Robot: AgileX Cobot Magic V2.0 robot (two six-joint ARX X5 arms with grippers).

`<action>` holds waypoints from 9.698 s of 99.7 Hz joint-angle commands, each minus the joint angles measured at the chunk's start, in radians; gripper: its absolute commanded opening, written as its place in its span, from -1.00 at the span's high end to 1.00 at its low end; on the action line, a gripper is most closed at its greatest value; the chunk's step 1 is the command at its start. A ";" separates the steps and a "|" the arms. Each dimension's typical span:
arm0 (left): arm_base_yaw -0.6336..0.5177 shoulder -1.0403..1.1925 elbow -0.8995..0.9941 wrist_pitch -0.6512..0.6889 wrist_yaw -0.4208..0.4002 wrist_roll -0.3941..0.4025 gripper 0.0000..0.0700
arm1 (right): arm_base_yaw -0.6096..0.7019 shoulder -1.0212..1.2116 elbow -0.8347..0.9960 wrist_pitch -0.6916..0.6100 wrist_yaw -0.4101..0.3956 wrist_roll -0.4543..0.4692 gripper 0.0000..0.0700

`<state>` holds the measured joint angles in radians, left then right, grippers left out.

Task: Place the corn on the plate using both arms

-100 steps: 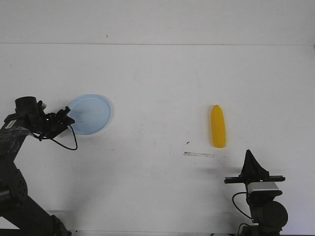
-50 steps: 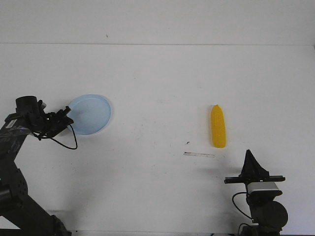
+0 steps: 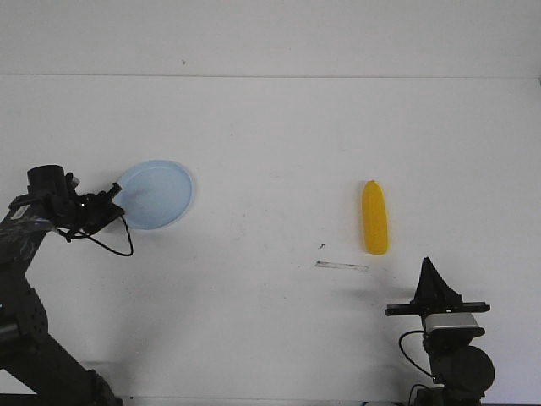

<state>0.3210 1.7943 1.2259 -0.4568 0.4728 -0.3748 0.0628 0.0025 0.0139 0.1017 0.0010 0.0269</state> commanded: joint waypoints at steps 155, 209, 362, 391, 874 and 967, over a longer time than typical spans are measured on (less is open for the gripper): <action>-0.695 -0.075 -0.069 0.099 -0.110 -0.157 0.63 | 0.002 -0.002 -0.001 0.010 0.000 0.009 0.99; -0.605 -0.384 -0.114 0.113 -0.336 0.033 0.91 | 0.002 -0.002 -0.001 0.010 0.000 0.009 0.99; -0.313 -1.540 -0.737 0.481 -0.425 0.408 1.00 | 0.002 -0.002 -0.001 0.010 0.000 0.009 0.99; -0.313 -1.541 -0.737 0.481 -0.425 0.408 1.00 | 0.002 -0.002 -0.001 0.010 0.000 0.008 0.99; -0.313 -1.541 -0.737 0.481 -0.425 0.408 1.00 | 0.606 2.008 1.663 -0.953 -0.175 0.193 -0.23; -0.313 -1.541 -0.737 0.480 -0.425 0.408 1.00 | 0.334 1.477 1.256 -0.546 0.025 0.021 0.79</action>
<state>0.0063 0.2543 0.4816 0.0120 0.0505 0.0349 0.4297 1.5196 1.3285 -0.5068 0.0227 0.0696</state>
